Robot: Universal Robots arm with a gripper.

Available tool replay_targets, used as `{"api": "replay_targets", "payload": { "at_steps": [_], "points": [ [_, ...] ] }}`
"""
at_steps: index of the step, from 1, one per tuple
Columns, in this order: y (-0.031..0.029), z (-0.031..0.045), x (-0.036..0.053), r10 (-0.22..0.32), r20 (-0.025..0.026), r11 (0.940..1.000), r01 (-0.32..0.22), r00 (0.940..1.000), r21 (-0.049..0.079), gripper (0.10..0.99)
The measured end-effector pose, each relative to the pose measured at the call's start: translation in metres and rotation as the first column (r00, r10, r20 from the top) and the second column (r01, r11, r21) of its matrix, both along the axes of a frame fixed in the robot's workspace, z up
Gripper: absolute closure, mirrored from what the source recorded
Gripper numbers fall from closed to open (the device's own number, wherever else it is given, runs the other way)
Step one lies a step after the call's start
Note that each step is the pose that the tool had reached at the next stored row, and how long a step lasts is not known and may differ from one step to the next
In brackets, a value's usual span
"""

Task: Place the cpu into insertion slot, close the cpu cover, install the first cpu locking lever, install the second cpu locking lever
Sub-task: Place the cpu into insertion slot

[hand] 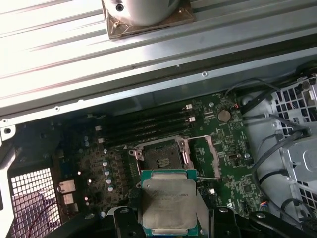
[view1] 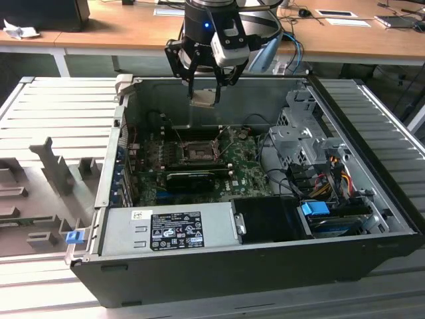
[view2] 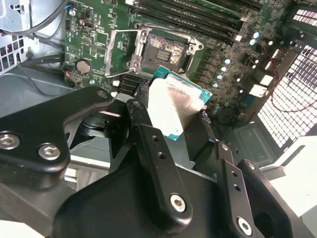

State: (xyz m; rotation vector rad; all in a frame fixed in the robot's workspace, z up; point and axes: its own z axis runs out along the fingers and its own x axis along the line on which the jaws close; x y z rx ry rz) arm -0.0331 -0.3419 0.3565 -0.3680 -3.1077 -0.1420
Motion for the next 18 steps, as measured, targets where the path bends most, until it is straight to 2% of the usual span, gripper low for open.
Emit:
{"api": "replay_targets", "payload": {
  "at_steps": [18],
  "points": [
    [0.0000, -0.0013, 0.0000, -0.015, 0.0000, 0.9999, 0.015, 0.9999, 0.000, 0.557]
  ]
}}
